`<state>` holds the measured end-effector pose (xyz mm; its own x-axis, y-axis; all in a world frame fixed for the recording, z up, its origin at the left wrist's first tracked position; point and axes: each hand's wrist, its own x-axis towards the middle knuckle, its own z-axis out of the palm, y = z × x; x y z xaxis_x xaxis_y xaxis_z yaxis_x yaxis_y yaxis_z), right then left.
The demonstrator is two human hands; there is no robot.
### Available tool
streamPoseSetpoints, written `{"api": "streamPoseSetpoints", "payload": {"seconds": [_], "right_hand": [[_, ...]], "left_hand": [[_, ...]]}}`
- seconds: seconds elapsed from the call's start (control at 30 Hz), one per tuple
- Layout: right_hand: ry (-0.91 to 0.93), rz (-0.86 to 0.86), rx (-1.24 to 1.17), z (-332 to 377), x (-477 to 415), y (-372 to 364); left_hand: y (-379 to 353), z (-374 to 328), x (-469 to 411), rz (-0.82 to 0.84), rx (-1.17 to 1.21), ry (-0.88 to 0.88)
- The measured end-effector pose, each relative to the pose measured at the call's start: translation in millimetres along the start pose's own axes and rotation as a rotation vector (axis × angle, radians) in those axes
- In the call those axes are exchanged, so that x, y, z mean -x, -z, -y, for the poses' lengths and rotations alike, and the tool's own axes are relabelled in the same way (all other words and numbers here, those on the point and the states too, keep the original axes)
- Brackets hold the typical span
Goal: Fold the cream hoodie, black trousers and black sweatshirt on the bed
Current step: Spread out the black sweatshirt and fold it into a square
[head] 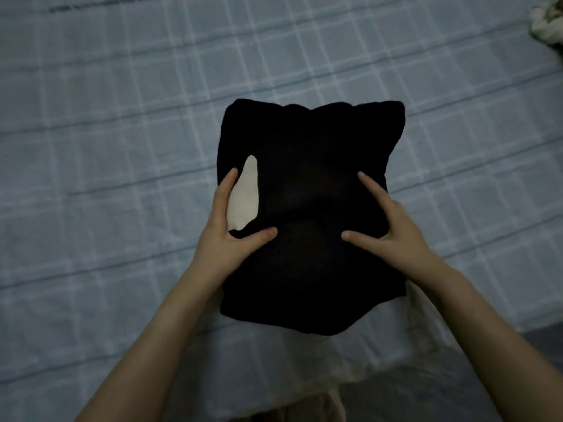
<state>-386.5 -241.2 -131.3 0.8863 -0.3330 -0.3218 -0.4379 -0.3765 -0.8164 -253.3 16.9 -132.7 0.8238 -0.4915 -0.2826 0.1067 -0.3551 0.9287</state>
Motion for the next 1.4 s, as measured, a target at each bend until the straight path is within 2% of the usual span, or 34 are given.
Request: {"api": "streamPoseSetpoints", "payload": {"seconds": [0.1,0.2,0.53,0.7,0.87,1.1,1.23,1.4], "right_hand": [[-0.019,0.072,-0.274,10,16,6],[-0.044,0.077,-0.383,35,45,11],[0.035,-0.012,-0.391,176,199,91],[0.089,-0.091,-0.379,232,252,128],[0.125,-0.173,-0.417,262,295,132],[0.052,-0.48,-0.535,263,357,116],[0.004,-0.608,-0.545,248,388,123],[-0.042,-0.731,-0.558,218,421,150]], "left_hand": [[9,-18,6,0.019,0.044,0.007],[17,-49,28,0.022,0.049,0.045],[50,-212,181,-0.002,0.077,0.035],[62,-286,216,0.031,0.082,-0.028],[69,-312,224,0.102,0.032,-0.1],[51,-344,207,0.391,-0.037,-0.174],[16,-357,208,0.529,-0.055,-0.233],[-46,-369,208,0.669,-0.076,-0.213]]}}
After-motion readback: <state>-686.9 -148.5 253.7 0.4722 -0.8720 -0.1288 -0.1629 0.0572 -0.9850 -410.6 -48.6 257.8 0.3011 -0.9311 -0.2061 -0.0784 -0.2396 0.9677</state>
